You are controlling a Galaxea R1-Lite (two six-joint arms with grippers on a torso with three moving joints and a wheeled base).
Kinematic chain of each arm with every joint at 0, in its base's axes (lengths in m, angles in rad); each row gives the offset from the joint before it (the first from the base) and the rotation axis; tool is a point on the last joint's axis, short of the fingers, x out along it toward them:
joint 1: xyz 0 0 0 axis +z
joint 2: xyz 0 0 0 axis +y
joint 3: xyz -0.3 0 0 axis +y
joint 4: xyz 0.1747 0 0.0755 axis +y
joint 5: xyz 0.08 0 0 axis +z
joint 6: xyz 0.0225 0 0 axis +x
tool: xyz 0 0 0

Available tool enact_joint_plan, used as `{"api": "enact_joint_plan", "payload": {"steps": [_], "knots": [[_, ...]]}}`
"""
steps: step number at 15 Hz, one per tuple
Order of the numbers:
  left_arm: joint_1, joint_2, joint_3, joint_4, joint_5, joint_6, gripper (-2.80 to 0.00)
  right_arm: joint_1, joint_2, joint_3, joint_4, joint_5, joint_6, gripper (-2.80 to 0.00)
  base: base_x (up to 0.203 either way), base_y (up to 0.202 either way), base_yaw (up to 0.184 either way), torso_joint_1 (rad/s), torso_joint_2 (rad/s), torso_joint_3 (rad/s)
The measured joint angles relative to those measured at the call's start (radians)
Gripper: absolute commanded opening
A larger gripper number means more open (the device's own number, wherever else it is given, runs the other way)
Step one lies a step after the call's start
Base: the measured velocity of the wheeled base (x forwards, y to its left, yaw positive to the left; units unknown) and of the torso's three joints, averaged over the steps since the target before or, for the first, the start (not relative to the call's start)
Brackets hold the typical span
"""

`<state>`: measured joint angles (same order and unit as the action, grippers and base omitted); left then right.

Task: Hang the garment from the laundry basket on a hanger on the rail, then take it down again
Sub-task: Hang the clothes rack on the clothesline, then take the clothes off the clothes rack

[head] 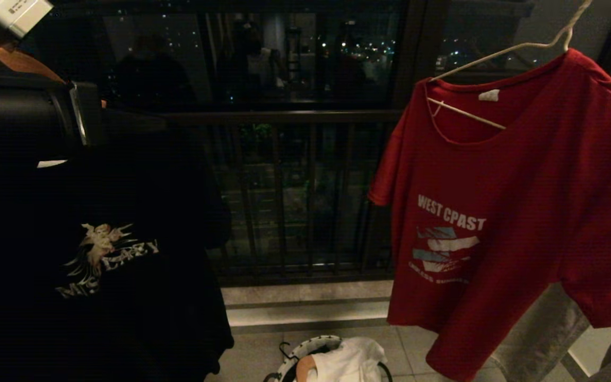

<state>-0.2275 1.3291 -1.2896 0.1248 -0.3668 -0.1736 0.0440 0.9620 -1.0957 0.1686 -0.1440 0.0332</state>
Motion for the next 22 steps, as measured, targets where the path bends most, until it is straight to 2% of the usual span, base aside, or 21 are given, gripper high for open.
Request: {"api": "enact_joint_plan", "payload": {"steps": [3,4,10,14,18,22], "knots": [[-0.063,-0.011,0.0,0.047,0.0,0.0,-2.8,-0.057,-0.017,-0.044,0.042,-0.019,-0.001,0.0,0.0,0.0,0.0,0.0,0.0,0.0],[-0.078,-0.013,0.005,0.049,0.0,0.0,-2.8,-0.069,-0.021,-0.062,0.066,-0.021,-0.001,-2.8,0.0,0.0,0.0,0.0,0.0,0.0],[-0.172,-0.008,0.05,0.042,-0.004,-0.001,-2.8,-0.088,-0.057,-0.129,0.122,-0.035,-0.004,-2.8,0.0,0.0,0.0,0.0,0.0,0.0],[-0.327,0.031,0.031,0.021,0.003,-0.003,-2.8,-0.089,-0.067,-0.183,0.321,-0.036,-0.004,-2.8,0.0,0.0,0.0,0.0,0.0,0.0],[-0.439,0.163,-0.146,-0.031,0.017,0.0,-2.8,-0.089,-0.053,-0.199,0.323,-0.036,-0.013,-2.8,0.0,0.0,0.0,0.0,0.0,0.0],[-0.484,0.322,-0.374,-0.038,0.016,0.03,-2.8,-0.089,-0.035,-0.201,0.3,-0.035,-0.014,-2.8,0.0,0.0,0.0,0.0,0.0,0.0]]}}
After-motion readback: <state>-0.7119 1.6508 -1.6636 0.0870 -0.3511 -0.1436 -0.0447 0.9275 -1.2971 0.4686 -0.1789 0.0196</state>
